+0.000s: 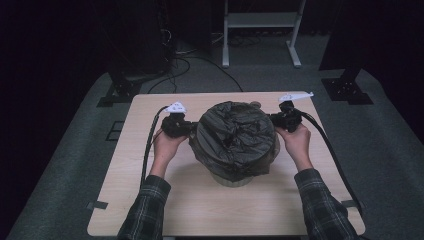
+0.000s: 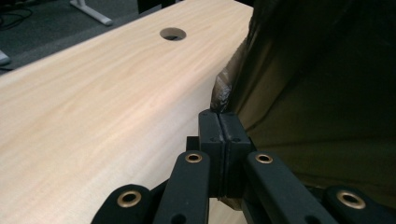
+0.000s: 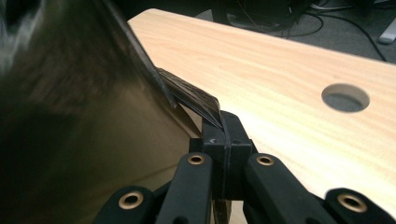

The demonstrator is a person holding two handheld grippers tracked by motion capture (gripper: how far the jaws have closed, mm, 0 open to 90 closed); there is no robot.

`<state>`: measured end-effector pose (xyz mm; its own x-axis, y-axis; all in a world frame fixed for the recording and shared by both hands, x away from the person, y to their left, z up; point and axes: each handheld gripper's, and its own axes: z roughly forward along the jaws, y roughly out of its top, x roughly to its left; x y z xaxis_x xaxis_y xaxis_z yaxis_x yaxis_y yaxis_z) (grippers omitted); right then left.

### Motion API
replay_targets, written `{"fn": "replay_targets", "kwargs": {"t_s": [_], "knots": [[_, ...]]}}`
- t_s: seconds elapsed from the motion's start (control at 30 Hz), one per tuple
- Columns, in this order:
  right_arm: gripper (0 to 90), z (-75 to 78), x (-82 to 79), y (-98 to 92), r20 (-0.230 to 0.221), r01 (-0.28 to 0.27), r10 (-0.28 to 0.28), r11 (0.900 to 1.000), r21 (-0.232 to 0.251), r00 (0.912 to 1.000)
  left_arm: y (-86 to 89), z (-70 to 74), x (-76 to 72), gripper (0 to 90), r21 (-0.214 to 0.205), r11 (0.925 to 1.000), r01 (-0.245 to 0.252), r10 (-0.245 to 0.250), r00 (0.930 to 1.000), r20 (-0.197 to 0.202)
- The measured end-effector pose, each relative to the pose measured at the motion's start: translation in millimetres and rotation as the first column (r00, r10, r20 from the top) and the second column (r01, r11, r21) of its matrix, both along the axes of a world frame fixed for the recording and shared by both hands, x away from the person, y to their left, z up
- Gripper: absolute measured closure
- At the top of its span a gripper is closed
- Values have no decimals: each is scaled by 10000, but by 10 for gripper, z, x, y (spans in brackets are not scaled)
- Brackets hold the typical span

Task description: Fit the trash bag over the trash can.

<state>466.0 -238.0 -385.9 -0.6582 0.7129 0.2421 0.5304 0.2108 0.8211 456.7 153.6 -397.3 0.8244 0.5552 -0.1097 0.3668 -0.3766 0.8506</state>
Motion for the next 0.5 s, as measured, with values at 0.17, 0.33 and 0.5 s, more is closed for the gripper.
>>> {"fn": "replay_targets", "kwargs": {"t_s": [0.17, 0.33, 0.5], "knots": [[900, -91, -47, -1, -107, -35, 34, 10000, -44, 9999, -4, -95, -62, 856, 218, 9998, 34, -33, 10000, -48], [555, -51, -71, -115, -105, 189, -187, 9996, 206, 9998, 167, -12, -93, 642, -202, 9990, -402, 403, 9992, 38], [478, 119, -210, -437, 518, 496, -522, 9975, 503, 9973, 462, 196, -228, 533, -788, 9964, -316, 343, 9989, 329]]}}
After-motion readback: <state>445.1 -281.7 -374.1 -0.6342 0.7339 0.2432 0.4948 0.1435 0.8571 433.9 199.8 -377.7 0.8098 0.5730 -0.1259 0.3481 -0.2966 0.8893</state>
